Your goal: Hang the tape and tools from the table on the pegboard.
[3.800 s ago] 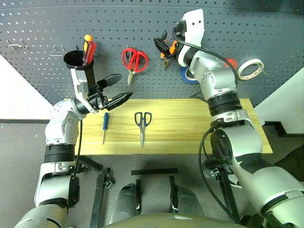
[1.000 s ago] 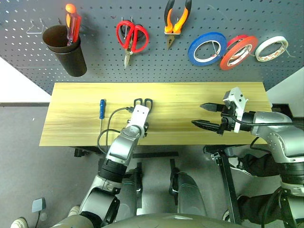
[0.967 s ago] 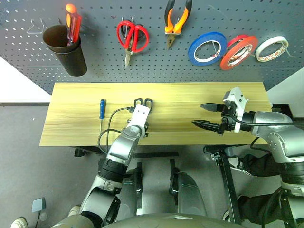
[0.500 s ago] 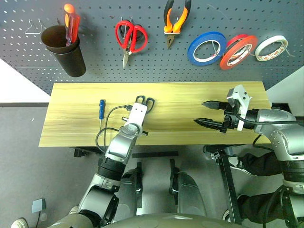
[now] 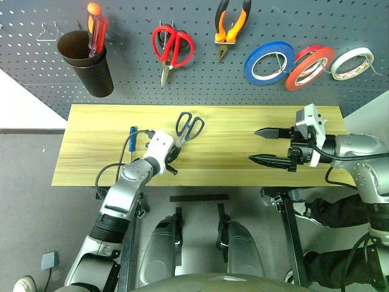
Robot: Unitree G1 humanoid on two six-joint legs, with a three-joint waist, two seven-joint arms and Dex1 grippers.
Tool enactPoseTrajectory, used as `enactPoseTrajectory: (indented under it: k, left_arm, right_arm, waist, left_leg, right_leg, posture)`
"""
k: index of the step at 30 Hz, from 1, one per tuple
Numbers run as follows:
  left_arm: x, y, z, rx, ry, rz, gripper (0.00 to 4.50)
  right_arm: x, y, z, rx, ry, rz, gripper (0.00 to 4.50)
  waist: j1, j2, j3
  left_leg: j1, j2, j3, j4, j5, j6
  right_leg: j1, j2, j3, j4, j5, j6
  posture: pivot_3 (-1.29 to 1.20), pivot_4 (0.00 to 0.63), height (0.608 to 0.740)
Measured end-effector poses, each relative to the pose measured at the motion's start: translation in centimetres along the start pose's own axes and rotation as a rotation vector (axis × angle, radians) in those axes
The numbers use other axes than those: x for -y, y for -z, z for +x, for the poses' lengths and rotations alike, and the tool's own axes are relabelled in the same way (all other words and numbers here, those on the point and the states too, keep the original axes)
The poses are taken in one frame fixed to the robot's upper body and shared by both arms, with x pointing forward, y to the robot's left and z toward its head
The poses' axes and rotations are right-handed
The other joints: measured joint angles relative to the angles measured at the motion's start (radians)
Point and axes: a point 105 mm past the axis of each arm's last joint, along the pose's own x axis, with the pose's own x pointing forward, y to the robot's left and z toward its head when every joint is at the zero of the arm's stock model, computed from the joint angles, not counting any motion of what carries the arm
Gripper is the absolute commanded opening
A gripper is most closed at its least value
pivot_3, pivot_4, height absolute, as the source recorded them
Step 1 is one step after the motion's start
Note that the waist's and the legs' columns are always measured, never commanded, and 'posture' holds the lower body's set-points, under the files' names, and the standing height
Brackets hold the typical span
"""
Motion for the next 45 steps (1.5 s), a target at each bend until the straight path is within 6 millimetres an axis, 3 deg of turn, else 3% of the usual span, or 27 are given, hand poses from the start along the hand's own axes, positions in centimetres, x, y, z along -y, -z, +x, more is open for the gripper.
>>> enactPoseTrajectory:
  k: [5,13,19,26,29,36,45]
  left_arm:
    - [-0.8,-2.2,-2.6,0.193,-0.02,0.082,0.53]
    - [0.2,-4.8,-4.6,0.426,-0.014,0.183,0.53]
    - [-0.4,-8.1,-4.9,0.61,-0.079,0.275,0.53]
    - [-1.0,-10.5,-4.3,0.711,-0.133,0.273,0.53]
    - [-1.2,-10.4,-3.9,0.702,-0.147,0.249,0.53]
    - [-1.0,-7.4,-1.5,0.573,-0.128,0.222,0.53]
    - [-1.0,-7.8,0.3,0.58,-0.13,0.236,0.53]
  right_arm:
    - [-0.6,-1.9,-0.4,0.046,-0.012,-0.039,4.5]
    - [-0.7,-5.5,-0.7,0.142,-0.016,-0.113,4.5]
    - [-0.8,-6.3,-0.7,0.169,-0.01,-0.116,4.5]
    - [-0.7,-7.2,-0.8,0.195,0.001,-0.134,4.5]
    - [-0.7,-7.2,-0.9,0.194,0.011,-0.135,4.5]
    - [-0.3,-7.3,-1.2,0.19,0.042,-0.139,4.5]
    - [0.1,-6.7,-1.9,0.169,0.091,-0.115,4.5]
  waist:
    - [0.013,0.001,-0.018]
    - [0.055,0.001,-0.056]
    - [0.057,-0.001,-0.075]
    - [0.052,-0.002,-0.097]
    - [0.049,-0.002,-0.106]
    - [0.048,-0.002,-0.116]
    - [0.043,-0.002,-0.123]
  left_leg:
    - [-0.007,-0.001,-0.001,0.0,0.0,0.0]
    - [-0.01,-0.004,-0.002,0.002,0.001,0.0]
    - [-0.01,-0.006,-0.002,0.002,0.001,-0.001]
    - [-0.01,-0.006,-0.003,0.002,0.001,0.0]
    - [-0.01,-0.006,-0.003,0.002,0.001,0.0]
    - [-0.009,-0.006,-0.004,0.003,0.001,-0.001]
    - [-0.009,-0.005,-0.004,0.004,0.001,-0.001]
  right_leg:
    - [-0.002,0.001,-0.006,0.0,0.0,0.001]
    - [-0.002,0.002,-0.008,-0.002,0.002,0.003]
    - [-0.001,0.002,-0.008,-0.001,0.002,0.003]
    - [0.0,0.003,-0.009,-0.001,0.002,0.003]
    - [0.0,0.003,-0.009,-0.001,0.002,0.003]
    - [0.0,0.004,-0.009,-0.001,0.002,0.003]
    - [0.0,0.004,-0.009,0.0,0.002,0.003]
  posture:
    - [0.17,0.191,0.711]
    - [0.18,0.163,0.711]
    - [0.17,0.152,0.711]
    - [0.15,0.142,0.711]
    - [0.13,0.138,0.711]
    - [0.1,0.135,0.711]
    - [0.08,0.14,0.711]
